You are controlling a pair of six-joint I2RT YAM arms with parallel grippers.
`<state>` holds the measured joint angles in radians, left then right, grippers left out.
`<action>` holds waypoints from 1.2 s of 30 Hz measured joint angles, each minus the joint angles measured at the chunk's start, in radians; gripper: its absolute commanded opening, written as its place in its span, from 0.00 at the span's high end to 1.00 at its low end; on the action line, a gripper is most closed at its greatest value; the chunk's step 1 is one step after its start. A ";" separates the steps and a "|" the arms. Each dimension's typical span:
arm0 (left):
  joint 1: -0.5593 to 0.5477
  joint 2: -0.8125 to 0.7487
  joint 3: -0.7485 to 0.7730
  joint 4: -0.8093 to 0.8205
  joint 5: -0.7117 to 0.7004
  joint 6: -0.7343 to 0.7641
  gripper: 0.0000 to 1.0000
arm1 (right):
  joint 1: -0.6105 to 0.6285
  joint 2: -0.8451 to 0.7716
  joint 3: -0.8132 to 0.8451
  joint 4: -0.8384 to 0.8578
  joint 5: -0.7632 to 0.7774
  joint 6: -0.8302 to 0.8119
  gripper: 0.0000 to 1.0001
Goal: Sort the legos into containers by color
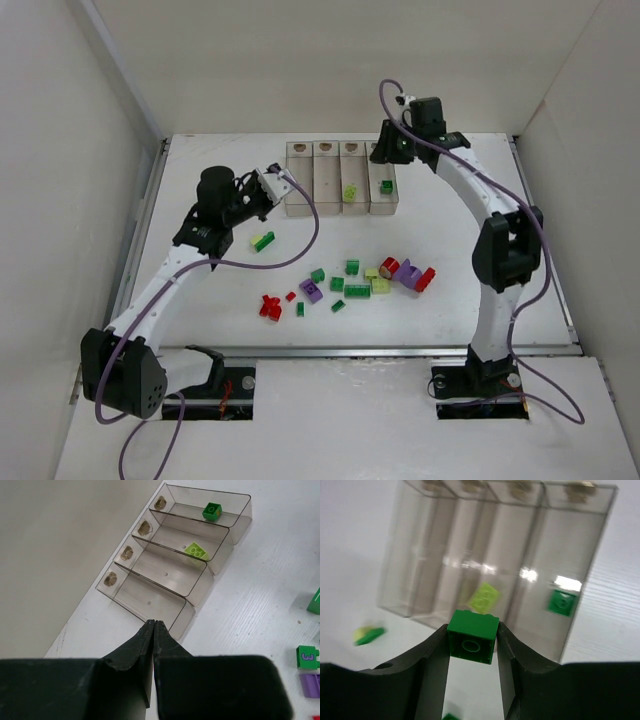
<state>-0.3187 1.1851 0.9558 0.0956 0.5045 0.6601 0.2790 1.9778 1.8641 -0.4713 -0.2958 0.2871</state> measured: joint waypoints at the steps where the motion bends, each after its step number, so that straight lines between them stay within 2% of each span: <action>1: 0.000 -0.001 0.000 0.000 0.000 -0.002 1.00 | -0.003 0.033 0.012 -0.018 0.037 -0.016 0.93; 2: 0.000 -0.003 0.000 0.000 0.002 -0.004 1.00 | -0.003 0.062 0.013 -0.036 0.069 -0.031 0.89; 3: 0.000 -0.005 0.000 0.000 0.004 -0.005 1.00 | -0.003 0.089 0.013 -0.058 0.096 -0.042 0.77; 6: 0.000 -0.010 0.000 0.000 0.019 -0.008 1.00 | -0.002 0.147 0.013 -0.102 0.156 -0.067 0.60; 7: 0.000 -0.011 0.000 0.000 0.028 -0.008 1.00 | -0.002 0.160 0.013 -0.109 0.169 -0.076 0.46; 8: 0.000 -0.014 0.000 -0.002 0.042 -0.007 1.00 | -0.003 0.171 0.014 -0.115 0.175 -0.083 0.37; 10: 0.000 -0.025 -0.001 -0.004 0.073 0.001 1.00 | -0.003 0.182 0.018 -0.131 0.179 -0.100 0.21; 11: 0.000 -0.035 -0.004 -0.005 0.092 0.013 1.00 | -0.003 0.185 0.021 -0.135 0.178 -0.108 0.18; 14: 0.000 -0.087 -0.042 -0.002 0.155 0.063 1.00 | -0.003 0.180 0.023 -0.132 0.154 -0.131 0.10; 20: 0.000 -0.145 -0.074 0.018 0.288 0.139 1.00 | -0.003 0.125 0.015 -0.126 0.073 -0.158 0.09; 25: 0.000 -0.146 -0.074 0.000 0.404 0.195 1.00 | -0.004 -0.061 -0.086 -0.043 -0.144 -0.166 0.07; 30: 0.000 -0.145 -0.071 -0.012 0.457 0.231 1.00 | -0.003 -0.217 -0.130 0.053 -0.354 -0.168 0.07; 31: 0.000 -0.140 -0.070 -0.014 0.457 0.236 0.84 | -0.003 -0.231 -0.130 0.069 -0.377 -0.168 0.07; 33: 0.000 -0.128 -0.066 -0.017 0.448 0.241 0.45 | -0.003 -0.240 -0.130 0.087 -0.407 -0.168 0.07; 34: 0.000 -0.120 -0.065 -0.016 0.434 0.233 0.23 | -0.003 -0.239 -0.130 0.089 -0.420 -0.168 0.07; 36: 0.000 -0.100 -0.065 -0.016 0.385 0.194 0.00 | -0.003 -0.228 -0.137 0.089 -0.430 -0.168 0.07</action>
<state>-0.3187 1.0851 0.8909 0.0792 0.8894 0.8539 0.2764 1.7496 1.7271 -0.3824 -0.7261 0.1192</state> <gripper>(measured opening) 0.821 0.928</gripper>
